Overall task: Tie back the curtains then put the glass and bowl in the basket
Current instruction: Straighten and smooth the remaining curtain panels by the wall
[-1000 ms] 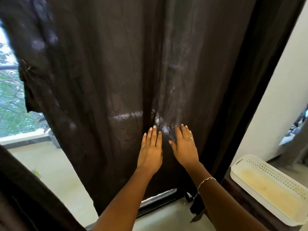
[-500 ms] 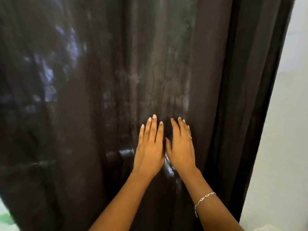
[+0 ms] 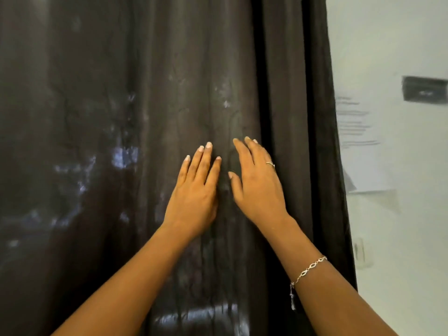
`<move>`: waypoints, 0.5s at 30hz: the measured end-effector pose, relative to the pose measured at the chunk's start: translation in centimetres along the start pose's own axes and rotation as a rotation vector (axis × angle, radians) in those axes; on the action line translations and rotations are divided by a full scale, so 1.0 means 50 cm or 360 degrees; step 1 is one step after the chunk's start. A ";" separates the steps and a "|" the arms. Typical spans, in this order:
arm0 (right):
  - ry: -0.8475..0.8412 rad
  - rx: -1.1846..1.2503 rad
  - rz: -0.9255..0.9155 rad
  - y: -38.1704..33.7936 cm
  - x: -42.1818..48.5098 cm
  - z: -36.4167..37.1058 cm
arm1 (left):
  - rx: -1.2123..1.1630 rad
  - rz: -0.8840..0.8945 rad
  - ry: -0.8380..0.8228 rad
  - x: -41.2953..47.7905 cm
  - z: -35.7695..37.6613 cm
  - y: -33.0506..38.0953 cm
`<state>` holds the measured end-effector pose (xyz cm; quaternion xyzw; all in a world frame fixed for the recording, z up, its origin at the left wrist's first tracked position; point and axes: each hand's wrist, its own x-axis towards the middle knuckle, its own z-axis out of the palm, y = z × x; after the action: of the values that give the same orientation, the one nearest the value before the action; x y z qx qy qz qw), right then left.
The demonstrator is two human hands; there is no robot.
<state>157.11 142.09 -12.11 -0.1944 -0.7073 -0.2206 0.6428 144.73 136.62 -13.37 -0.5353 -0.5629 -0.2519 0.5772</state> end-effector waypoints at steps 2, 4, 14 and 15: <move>0.0115 0.0019 -0.0040 0.020 0.053 -0.038 | 0.0028 0.0019 0.0038 0.045 -0.009 -0.007; 0.0218 0.0062 -0.0042 0.042 0.099 -0.077 | 0.0052 0.0037 0.0074 0.086 -0.019 -0.011; -0.0260 0.0408 0.0713 0.107 0.229 -0.130 | -0.0548 -0.0428 0.0134 0.224 -0.078 0.067; -0.0272 0.0455 0.0755 0.108 0.230 -0.124 | -0.0500 -0.0473 0.0108 0.235 -0.078 0.075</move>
<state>164.13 142.97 0.13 -0.2797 -0.7177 0.0551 0.6353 152.35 137.91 -3.02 -0.5210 -0.5696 -0.4367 0.4619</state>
